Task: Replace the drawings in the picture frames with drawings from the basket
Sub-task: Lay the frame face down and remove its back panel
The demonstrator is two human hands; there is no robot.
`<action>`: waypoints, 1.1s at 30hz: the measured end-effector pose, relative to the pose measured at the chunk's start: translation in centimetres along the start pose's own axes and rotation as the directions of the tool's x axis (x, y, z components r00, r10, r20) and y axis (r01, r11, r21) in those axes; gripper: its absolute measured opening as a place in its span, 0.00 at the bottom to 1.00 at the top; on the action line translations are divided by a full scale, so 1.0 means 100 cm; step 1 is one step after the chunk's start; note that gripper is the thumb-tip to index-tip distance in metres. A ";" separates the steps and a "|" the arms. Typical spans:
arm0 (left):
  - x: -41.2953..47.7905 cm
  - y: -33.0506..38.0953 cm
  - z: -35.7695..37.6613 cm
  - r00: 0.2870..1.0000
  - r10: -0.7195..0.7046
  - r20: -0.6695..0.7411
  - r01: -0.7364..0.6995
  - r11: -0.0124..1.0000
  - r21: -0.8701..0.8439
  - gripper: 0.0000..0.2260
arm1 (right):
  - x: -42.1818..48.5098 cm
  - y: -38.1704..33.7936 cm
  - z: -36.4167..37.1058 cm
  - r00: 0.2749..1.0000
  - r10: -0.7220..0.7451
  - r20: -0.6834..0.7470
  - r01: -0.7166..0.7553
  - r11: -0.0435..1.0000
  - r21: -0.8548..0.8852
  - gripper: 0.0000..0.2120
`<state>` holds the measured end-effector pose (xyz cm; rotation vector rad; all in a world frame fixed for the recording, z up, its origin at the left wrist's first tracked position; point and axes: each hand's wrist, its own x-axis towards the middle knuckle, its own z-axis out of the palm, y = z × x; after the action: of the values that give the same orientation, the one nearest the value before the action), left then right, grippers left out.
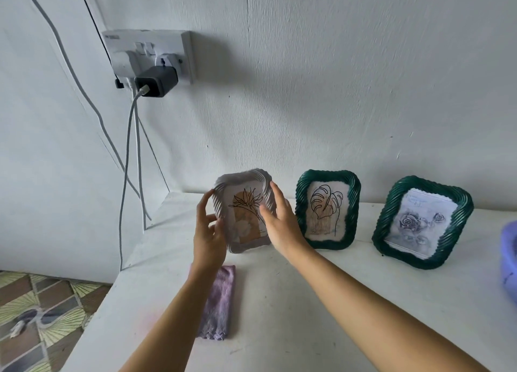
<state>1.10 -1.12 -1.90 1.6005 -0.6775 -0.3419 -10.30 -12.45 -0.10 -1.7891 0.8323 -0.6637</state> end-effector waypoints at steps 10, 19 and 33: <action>-0.030 0.026 -0.013 1.000 0.025 0.007 -0.024 0.995 -0.097 0.24 | -0.036 -0.006 -0.030 0.932 -0.318 -0.174 0.312 0.948 -0.065 0.20; -0.097 0.039 0.015 0.952 -0.224 0.210 0.281 0.911 -0.302 0.16 | -0.101 0.012 -0.093 0.991 0.047 -0.126 0.010 0.906 0.422 0.16; -0.160 0.046 0.089 0.828 -0.305 0.471 0.348 0.938 -0.003 0.12 | -0.192 0.008 -0.190 0.985 0.076 -0.154 -0.012 0.924 0.383 0.08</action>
<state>-17.63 1.31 -1.41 1.5577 -0.7315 -1.0251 -36.64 -8.10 4.39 -1.3728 0.7888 -0.8895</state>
